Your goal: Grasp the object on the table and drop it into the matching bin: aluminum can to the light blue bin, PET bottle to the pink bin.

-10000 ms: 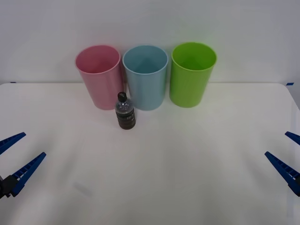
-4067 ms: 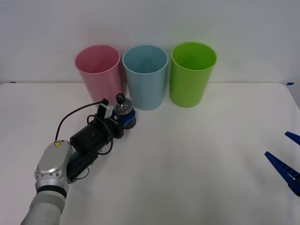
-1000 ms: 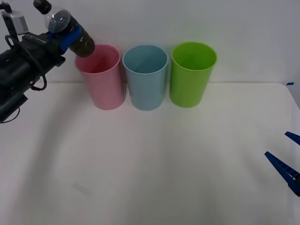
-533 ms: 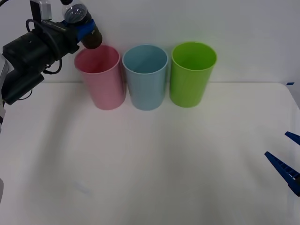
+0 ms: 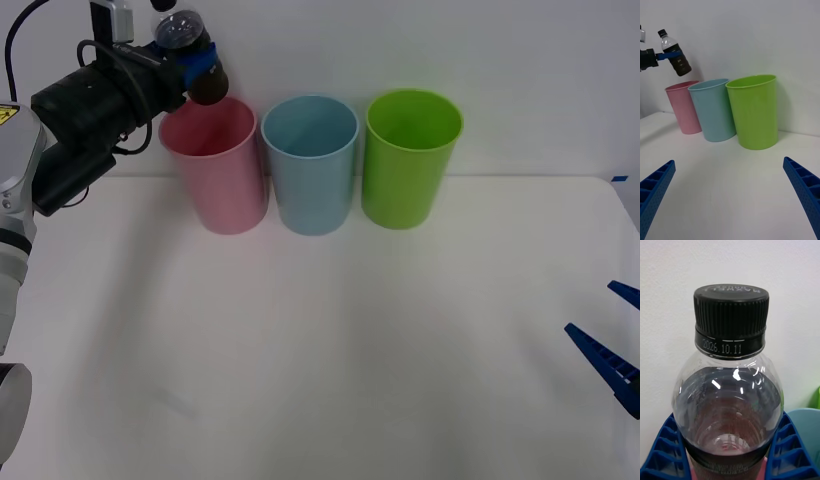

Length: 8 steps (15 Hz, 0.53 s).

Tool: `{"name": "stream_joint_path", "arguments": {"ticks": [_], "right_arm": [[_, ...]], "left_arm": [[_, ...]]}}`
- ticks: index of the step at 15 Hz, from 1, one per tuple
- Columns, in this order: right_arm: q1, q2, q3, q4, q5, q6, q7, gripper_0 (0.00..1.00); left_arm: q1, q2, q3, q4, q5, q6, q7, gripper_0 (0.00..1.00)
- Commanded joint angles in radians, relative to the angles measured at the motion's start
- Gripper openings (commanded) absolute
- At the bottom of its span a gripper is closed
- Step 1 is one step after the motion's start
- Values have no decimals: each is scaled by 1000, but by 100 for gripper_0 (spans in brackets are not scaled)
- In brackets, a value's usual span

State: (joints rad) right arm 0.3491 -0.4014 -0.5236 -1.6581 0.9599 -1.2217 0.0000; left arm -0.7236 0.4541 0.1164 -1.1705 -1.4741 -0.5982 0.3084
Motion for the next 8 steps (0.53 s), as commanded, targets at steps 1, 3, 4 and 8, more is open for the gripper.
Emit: {"name": "stream_joint_path", "arguments": {"ticks": [1, 3, 4, 8], "right_arm": [[0, 0, 0, 0, 0, 0, 0, 100], [0, 0, 0, 0, 0, 0, 0, 100], [0, 0, 0, 0, 0, 0, 0, 100], [0, 0, 0, 0, 0, 0, 0, 100]], "left_arm": [[0, 0, 0, -1, 0, 0, -5, 100], [0, 0, 0, 0, 0, -2, -8, 100], [0, 0, 0, -1, 3, -6, -8, 100], [3, 0, 0, -1, 21, -28, -6, 100]]}}
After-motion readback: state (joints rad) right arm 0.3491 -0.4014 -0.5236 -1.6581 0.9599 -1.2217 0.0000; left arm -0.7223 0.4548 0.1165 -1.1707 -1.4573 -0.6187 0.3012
